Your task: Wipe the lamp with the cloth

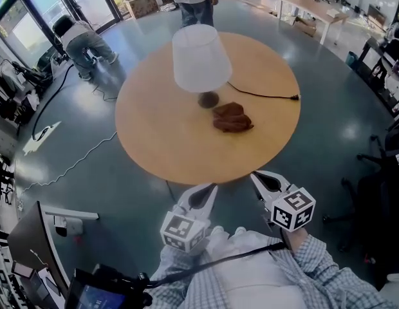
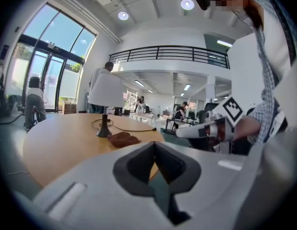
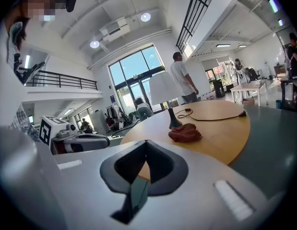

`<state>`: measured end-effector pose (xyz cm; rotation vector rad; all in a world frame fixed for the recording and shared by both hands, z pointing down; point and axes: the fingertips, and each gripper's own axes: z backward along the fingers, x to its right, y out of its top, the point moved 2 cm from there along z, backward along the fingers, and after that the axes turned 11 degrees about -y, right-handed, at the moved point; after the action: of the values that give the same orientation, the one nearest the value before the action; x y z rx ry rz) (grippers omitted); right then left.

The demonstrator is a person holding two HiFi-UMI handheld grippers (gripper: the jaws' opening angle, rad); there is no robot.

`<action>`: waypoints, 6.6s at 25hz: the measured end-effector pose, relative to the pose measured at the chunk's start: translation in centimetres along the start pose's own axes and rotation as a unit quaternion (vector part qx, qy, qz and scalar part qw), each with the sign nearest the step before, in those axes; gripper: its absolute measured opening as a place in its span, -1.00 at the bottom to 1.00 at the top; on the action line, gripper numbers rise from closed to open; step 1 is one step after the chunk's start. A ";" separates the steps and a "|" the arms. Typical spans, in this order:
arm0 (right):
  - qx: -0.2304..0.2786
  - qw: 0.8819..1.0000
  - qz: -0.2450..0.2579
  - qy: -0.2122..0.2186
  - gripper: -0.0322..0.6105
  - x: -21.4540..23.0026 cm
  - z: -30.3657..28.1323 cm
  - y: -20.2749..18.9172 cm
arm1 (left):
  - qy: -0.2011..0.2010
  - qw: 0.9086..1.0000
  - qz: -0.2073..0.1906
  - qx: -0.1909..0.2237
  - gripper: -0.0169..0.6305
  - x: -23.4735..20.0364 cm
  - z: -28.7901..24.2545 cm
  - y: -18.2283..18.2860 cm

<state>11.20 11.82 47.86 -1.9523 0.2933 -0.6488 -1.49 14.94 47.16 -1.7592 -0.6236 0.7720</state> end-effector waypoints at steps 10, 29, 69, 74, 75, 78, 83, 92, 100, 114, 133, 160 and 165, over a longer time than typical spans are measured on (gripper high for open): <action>-0.012 1.000 -0.022 -0.004 -0.89 2.3 1.1 -1.7 | 0.030 1.000 0.004 0.000 -0.94 0.0 0.1 -0.2; 0.001 1.000 0.013 -0.025 -0.89 1.6 -11.4 4.8 | -0.016 0.998 0.047 0.026 -0.94 -12.6 -2.1 3.3; -0.177 0.957 0.229 0.019 -0.73 7.6 -22.5 1.2 | -0.220 0.818 0.370 0.381 -0.38 -23.7 -12.6 12.9; -0.250 0.919 0.301 0.049 -0.40 7.1 -24.6 -2.3 | -0.208 0.820 0.372 0.382 -0.38 -23.7 -12.5 13.1; -0.257 0.913 0.312 0.049 -0.39 7.1 -25.1 -2.6 | -0.207 0.820 0.372 0.382 -0.38 -23.7 -12.5 13.1; -0.281 0.899 0.333 0.053 -0.37 7.2 -26.2 -4.0 | -0.204 0.820 0.374 0.382 -0.37 -23.9 -12.4 13.1; -0.279 0.899 0.333 0.061 -0.41 7.4 -26.9 -4.4 | -0.200 0.820 0.376 0.383 -0.37 -24.3 -12.3 12.9; -0.231 0.968 0.084 0.050 -0.66 9.4 -25.8 -0.8 | -0.193 0.818 0.380 0.385 -0.36 -24.3 -12.2 12.5; -0.043 0.999 -0.033 0.005 -0.66 12.0 -20.3 12.7 | -0.200 0.814 0.379 0.392 -0.37 -24.3 -11.8 12.7; 0.165 0.981 0.074 0.066 -0.66 6.0 -19.8 31.3 | -0.195 0.807 0.399 0.388 -0.38 -24.4 -12.3 12.2; -0.005 0.991 0.107 0.086 -0.65 12.2 -25.8 28.3 | -0.196 0.817 0.395 0.373 -0.39 -24.0 -12.4 12.1; -0.287 0.728 0.536 0.317 -0.65 -0.3 -38.4 34.7 | -0.191 0.820 0.400 0.363 -0.40 -23.9 -13.8 12.0; -0.316 0.636 0.610 0.351 -0.66 -4.6 -38.0 33.0 | -0.186 0.820 0.403 0.362 -0.40 -24.0 -13.9 11.7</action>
<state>-11.38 -29.78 30.15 -1.4267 2.3472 -0.3030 -6.22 -14.59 43.92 -1.0932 0.2414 1.7031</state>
